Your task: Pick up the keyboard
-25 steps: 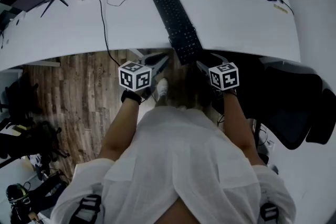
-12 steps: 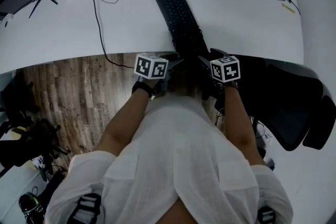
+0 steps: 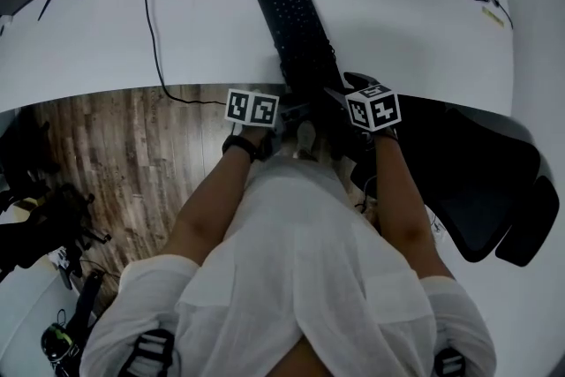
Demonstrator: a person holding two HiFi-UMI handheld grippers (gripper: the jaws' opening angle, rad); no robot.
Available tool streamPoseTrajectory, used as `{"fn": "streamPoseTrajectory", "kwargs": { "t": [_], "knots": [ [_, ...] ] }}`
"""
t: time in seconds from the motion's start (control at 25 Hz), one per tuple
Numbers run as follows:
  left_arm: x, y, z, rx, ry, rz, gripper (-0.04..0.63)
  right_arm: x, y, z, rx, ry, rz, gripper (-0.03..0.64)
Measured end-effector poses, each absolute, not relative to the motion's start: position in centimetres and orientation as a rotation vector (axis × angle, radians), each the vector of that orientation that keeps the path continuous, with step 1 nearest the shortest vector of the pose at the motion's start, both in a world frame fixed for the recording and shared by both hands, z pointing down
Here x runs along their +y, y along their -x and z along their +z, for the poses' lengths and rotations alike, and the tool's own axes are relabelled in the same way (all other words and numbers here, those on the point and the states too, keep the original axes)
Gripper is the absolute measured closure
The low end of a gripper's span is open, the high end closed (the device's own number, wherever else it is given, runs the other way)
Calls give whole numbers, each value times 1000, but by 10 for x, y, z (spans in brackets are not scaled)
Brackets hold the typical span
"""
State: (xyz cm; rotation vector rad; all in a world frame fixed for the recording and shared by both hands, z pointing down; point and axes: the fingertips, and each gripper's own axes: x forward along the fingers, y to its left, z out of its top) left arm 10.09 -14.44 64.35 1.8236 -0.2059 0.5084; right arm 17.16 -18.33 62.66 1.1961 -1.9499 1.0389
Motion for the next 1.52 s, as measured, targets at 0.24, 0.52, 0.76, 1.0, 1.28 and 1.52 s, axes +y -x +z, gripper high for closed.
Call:
{"fn": "streamPoseTrajectory", "kwargs": {
  "t": [0.24, 0.52, 0.76, 1.0, 1.28, 1.52],
  "knots": [
    [-153, -119, 646, -124, -1759, 329, 356, -192, -169, 628, -1975, -1087, 1029, 350],
    [-159, -140, 640, -28, -1738, 173, 356, -197, -163, 636, -1969, -1023, 1067, 370],
    [-160, -151, 636, 14, -1724, 106, 357, -197, -163, 635, -1971, -1015, 1152, 481],
    [-169, -138, 642, -27, -1661, 38, 509, -197, -156, 634, -2007, -981, 1190, 520],
    [-169, -127, 633, -12, -1673, 44, 518, -201, -149, 623, -2053, -965, 1115, 520],
    [-168, -116, 623, -39, -1723, 72, 520, -217, -164, 601, -2087, -1131, 1054, 557]
  ]
}}
